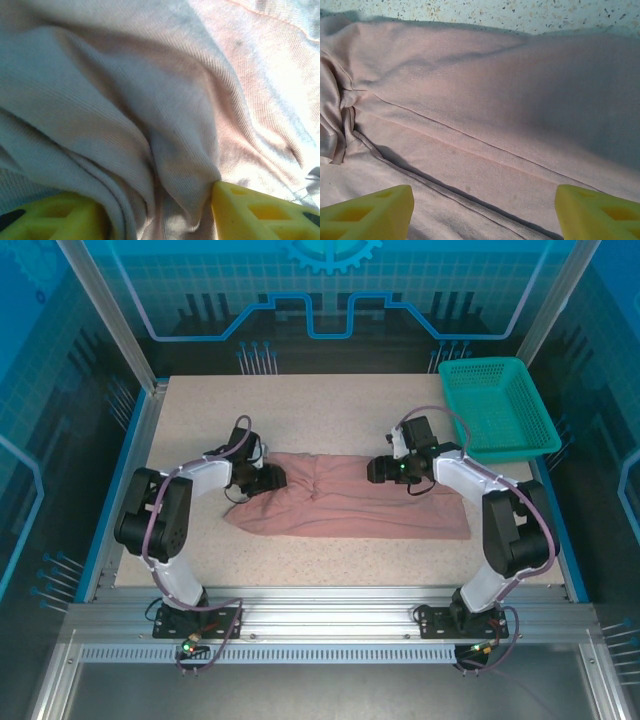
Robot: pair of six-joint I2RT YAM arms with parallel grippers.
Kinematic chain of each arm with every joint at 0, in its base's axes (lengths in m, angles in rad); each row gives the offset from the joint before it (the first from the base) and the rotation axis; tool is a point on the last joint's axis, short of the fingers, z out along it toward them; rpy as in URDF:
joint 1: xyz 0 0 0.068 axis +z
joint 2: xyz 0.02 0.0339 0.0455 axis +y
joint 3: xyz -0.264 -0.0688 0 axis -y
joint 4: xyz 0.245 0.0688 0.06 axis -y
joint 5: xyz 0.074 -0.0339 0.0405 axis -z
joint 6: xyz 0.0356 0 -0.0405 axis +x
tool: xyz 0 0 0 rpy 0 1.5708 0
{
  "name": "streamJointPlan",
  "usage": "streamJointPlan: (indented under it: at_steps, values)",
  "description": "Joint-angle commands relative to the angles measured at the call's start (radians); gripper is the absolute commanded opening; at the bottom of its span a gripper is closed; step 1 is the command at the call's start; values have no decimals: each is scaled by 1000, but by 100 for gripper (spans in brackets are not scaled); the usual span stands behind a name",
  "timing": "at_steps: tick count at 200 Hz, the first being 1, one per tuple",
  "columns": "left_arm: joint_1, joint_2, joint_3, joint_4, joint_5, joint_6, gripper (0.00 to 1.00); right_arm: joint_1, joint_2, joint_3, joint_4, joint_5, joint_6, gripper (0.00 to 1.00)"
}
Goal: Fold the inside-out t-shirt
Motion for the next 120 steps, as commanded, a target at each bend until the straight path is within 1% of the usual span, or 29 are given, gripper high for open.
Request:
streamJointPlan:
  at_steps: [1, 18, 50, 69, 80, 106, 120]
  values:
    - [-8, 32, 22, 13, 20, 10, 50, 12, 11, 4, 4, -19, 10, 75]
    - [-8, 41, 18, 20, -4, 4, 41, 11, 11, 4, 4, -19, 10, 75]
    - [-8, 43, -17, 80, 15, -14, 26, 11, 11, 9, -6, -13, 5, 76]
    - [-6, 32, -51, 140, 36, -24, 12, 11, 7, 8, -8, -10, 5, 75]
    - [0, 17, -76, 184, 55, -39, 0, 11, 5, 7, -13, -6, 4, 75]
    - [46, -47, -154, 316, 102, -111, 0, 11, -10, 9, -29, 13, -5, 75]
    - [86, -85, -165, 307, 111, -126, 0, 9, -25, 10, -41, 31, -14, 75]
